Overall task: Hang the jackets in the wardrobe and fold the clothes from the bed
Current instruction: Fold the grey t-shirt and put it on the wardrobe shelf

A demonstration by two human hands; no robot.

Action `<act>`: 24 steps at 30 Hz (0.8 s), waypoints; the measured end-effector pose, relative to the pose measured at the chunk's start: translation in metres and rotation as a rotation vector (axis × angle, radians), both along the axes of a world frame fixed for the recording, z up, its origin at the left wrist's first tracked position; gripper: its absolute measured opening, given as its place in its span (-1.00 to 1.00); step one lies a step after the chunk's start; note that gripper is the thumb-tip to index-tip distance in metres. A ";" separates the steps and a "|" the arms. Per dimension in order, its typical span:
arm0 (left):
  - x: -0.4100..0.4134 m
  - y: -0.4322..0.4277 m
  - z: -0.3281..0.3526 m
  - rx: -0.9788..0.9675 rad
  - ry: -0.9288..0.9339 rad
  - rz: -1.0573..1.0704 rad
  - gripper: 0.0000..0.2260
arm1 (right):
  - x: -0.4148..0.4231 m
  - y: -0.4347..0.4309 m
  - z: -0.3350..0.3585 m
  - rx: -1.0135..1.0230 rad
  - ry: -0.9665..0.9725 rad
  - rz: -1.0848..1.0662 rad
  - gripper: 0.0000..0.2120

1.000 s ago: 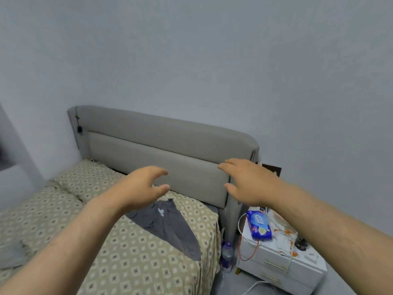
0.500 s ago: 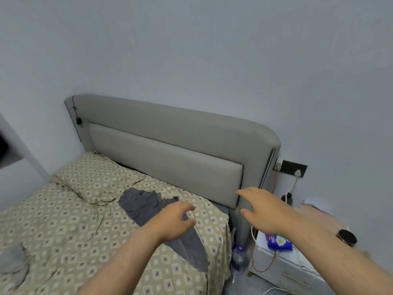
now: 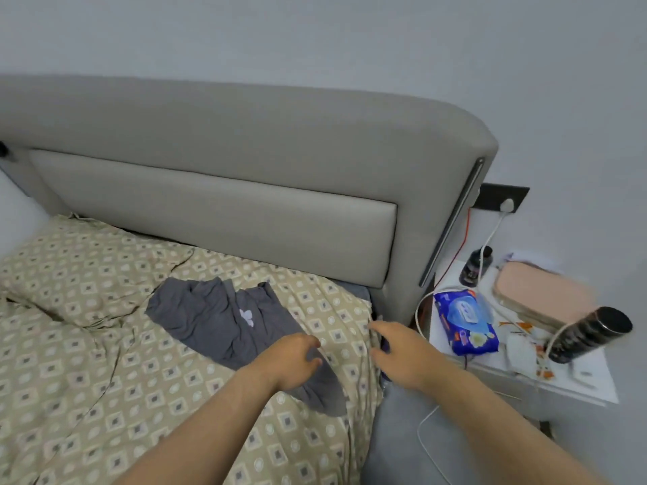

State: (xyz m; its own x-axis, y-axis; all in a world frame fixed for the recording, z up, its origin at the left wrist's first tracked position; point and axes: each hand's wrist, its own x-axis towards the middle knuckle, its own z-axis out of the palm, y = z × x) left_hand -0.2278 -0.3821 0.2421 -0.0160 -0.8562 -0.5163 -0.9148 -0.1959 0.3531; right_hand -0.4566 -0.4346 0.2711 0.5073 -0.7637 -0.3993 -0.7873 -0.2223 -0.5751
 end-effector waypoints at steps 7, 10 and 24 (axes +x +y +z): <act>0.025 -0.038 -0.169 0.111 0.023 -0.048 -0.53 | 0.042 0.011 -0.170 0.161 0.015 -0.050 -0.50; 0.039 -0.042 -0.245 0.101 -0.015 -0.082 -0.47 | 0.053 0.020 -0.234 0.175 -0.002 -0.064 -0.61; 0.070 0.009 -0.405 -0.439 0.032 0.163 -0.58 | 0.119 0.090 -0.423 -0.040 -0.066 -0.116 -0.40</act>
State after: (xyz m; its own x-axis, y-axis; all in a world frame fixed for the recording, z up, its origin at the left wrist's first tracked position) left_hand -0.1578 -0.3732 -0.1627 0.1271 -0.9862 -0.1058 -0.8720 -0.1619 0.4620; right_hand -0.3378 -0.3444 -0.1523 0.4387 -0.8334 -0.3361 -0.7699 -0.1557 -0.6189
